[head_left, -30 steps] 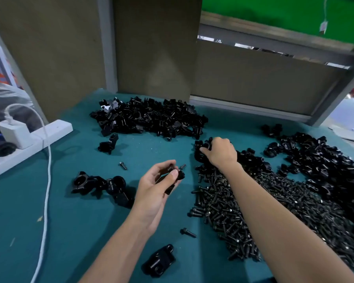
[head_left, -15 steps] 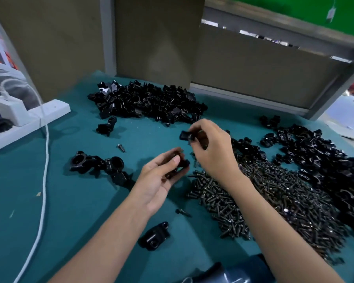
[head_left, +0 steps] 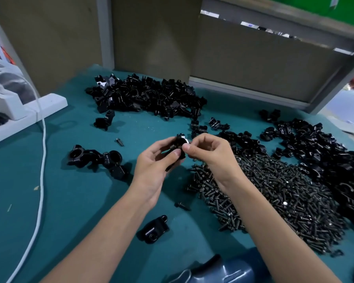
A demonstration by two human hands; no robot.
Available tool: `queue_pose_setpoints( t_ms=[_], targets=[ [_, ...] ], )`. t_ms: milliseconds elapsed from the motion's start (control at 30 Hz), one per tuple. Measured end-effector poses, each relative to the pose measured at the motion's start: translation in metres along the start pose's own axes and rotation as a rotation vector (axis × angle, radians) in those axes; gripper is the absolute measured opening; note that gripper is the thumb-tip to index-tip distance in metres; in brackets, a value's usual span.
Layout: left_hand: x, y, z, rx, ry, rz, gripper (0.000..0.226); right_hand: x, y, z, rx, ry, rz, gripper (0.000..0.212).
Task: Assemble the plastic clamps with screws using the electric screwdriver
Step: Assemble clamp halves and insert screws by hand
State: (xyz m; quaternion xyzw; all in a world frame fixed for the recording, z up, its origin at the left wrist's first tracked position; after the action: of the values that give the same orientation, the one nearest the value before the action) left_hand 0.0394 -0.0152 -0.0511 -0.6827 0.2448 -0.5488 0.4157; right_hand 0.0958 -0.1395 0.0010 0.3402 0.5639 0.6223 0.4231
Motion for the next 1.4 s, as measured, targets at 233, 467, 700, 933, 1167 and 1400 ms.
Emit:
queue_pose_setpoints(
  t_ms=[233,467,700,933,1167,1400],
  targets=[
    [0.0,0.007,-0.001,-0.06,-0.029,-0.012,0.043,-0.016,0.0,0.001,-0.01,-0.029,0.136,0.032],
    [-0.001,0.005,0.001,-0.076,0.033,-0.022,0.036,-0.002,0.008,0.0,-0.143,0.121,-0.111,0.028],
    [0.001,0.007,0.0,-0.068,0.075,0.022,0.032,-0.002,0.006,-0.003,-0.143,0.134,-0.092,0.029],
    [0.003,0.009,-0.001,-0.101,0.062,-0.041,0.033,-0.003,0.003,-0.003,-0.132,0.154,-0.099,0.029],
    [0.002,0.009,0.0,-0.109,0.074,-0.064,0.03,-0.002,0.007,-0.003,-0.126,0.127,-0.177,0.028],
    [-0.002,0.008,0.003,-0.138,0.029,-0.121,0.039,-0.031,0.009,-0.001,-0.065,-0.007,-0.653,0.018]
  ],
)
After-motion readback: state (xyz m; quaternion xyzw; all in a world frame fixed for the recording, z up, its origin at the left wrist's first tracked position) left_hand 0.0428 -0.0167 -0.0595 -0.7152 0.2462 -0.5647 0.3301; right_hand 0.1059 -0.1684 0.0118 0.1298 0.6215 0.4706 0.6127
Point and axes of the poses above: each hand's wrist, its own z-axis towards the middle knuckle, its own x-axis out of the palm, y = z × x, the point moved 7 cm from there along z, towards the middle knuckle, and after that the axes turned 6 degrees about z, right-handed, at the moved point
